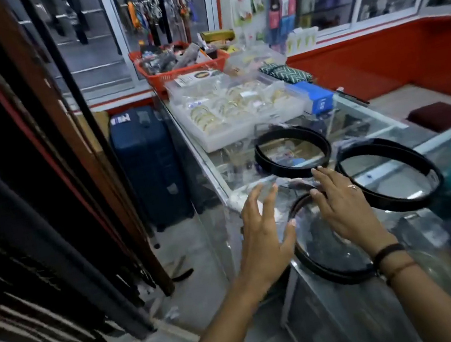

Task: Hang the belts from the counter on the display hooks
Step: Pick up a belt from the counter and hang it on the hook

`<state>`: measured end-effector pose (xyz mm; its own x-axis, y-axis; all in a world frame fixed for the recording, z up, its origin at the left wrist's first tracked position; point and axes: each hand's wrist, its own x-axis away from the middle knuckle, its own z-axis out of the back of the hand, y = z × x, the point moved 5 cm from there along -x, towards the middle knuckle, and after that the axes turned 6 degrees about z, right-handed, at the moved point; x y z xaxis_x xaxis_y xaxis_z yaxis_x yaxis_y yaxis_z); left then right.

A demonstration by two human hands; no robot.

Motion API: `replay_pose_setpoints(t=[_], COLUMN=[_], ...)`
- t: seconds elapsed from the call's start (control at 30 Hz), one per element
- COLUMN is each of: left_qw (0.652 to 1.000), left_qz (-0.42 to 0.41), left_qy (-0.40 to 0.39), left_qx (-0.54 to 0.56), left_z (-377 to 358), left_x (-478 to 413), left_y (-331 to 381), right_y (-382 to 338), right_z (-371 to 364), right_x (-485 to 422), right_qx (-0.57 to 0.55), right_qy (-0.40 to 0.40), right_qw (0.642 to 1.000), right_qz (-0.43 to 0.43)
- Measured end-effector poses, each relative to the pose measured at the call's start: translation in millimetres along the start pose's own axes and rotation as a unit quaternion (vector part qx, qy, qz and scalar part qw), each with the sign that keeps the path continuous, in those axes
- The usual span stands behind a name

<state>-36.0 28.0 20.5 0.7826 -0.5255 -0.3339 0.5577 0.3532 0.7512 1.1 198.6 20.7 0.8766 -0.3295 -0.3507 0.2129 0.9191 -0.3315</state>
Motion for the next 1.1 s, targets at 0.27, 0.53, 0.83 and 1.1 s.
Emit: replay_pose_setpoints(t=[0.27, 0.53, 0.83, 1.1], left_qw=[0.985, 0.979, 0.982, 0.941], left_qz=[0.142, 0.152, 0.116, 0.102], left_qy=[-0.101, -0.087, 0.086, 0.269], left_qx=[-0.017, -0.106, -0.124, -0.181], left_z=[-49.3, -38.2, 62.3, 204.8], left_x=[-16.8, -29.2, -11.8, 23.8], left_y=[-8.6, -6.2, -14.2, -26.8], right_y=[33.4, 34.5, -54.2, -206.7], right_z=[-22.3, -20.1, 9.9, 24.1], right_x=[-22.1, -38.6, -43.5, -42.9], right_qx=[0.104, 0.059, -0.081, -0.404], right_qy=[-0.127, -0.119, -0.042, -0.009], right_qw=[0.986, 0.991, 0.993, 0.906], right_qz=[-0.019, -0.03, 0.074, 0.128])
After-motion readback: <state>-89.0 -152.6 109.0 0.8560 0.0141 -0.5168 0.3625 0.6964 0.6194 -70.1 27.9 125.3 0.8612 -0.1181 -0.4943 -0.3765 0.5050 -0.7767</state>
